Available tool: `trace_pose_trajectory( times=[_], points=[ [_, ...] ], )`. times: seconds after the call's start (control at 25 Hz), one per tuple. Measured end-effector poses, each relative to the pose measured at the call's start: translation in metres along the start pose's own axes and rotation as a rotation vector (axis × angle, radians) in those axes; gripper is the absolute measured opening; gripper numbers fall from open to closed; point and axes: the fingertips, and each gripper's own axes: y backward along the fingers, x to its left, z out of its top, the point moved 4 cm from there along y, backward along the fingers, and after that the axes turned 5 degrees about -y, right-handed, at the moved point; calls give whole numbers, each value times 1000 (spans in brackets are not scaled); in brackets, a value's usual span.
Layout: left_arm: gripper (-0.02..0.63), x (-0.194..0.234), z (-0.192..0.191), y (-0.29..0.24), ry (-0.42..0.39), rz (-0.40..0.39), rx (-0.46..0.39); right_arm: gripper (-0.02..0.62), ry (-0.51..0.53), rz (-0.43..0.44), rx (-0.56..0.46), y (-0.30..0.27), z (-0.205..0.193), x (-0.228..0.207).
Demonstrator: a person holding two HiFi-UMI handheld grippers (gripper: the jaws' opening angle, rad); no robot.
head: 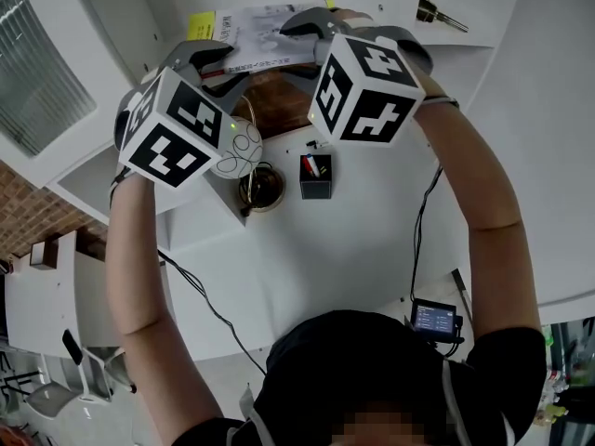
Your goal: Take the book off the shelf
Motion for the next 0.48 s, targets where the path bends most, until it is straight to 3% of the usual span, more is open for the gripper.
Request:
trace_pose_trajectory(
  times=[0.32, 0.48],
  points=[
    [139, 1, 1, 1, -7, -9, -15, 212, 17, 38, 8, -10, 1, -4],
    [131, 1, 1, 2, -7, -18, -9, 170, 17, 66, 11, -12, 0, -2]
  ],
)
